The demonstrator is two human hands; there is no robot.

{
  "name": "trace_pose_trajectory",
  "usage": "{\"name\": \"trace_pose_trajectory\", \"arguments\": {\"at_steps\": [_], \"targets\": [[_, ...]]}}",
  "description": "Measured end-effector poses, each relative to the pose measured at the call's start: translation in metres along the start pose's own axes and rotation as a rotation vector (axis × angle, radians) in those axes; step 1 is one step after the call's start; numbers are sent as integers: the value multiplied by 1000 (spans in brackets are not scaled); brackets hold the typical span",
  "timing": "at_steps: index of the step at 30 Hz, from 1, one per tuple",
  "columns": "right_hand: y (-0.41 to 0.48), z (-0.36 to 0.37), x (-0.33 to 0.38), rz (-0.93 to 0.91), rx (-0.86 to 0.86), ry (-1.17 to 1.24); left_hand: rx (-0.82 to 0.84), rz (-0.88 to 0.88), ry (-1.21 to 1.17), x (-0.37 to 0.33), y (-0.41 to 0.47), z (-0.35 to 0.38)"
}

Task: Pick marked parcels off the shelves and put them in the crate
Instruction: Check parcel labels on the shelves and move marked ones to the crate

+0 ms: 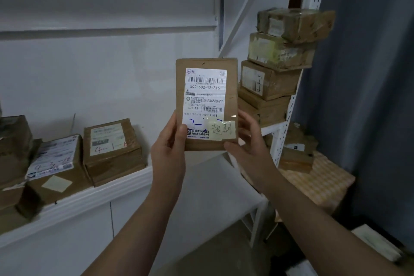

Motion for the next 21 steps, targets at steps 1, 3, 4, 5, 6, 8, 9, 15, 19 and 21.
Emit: {"name": "trace_pose_trajectory", "arguments": {"at_steps": [1,3,4,5,6,8,9,15,19,21], "targets": [[-10,0,1,16,-12,-16,26,-5,6,3,-6,-1],[-33,0,2,56,-53,-65,86,-30,-1,10,-20,-3],[-46,-1,3,79,-78,-80,109,-45,-10,13,-28,-4],[-60,-2,4,97,-104,-87,124,-66,-21,16,-37,-4],[-75,-4,7,114,-128,-92,139,-90,-34,20,-47,-5],[-104,-11,11,153,-177,-103,189,-148,-61,27,-67,0],[-119,-16,13,173,-206,-114,225,-181,-68,31,-79,5],[-218,-66,14,296,-445,-130,487,-340,-39,54,-163,51],[-286,-109,21,347,-591,-182,647,-386,12,61,-223,93],[-321,-134,26,380,-660,-202,713,-385,36,56,-256,117]]}}
Point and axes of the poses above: each hand's wrist, its own y-axis towards the middle knuckle, its own z-axis out of the palm, x = y × z, the point moved 9 cm from there along y, towards the middle knuckle, and after that the axes turned 9 degrees about -z, right-handed, at the moved point
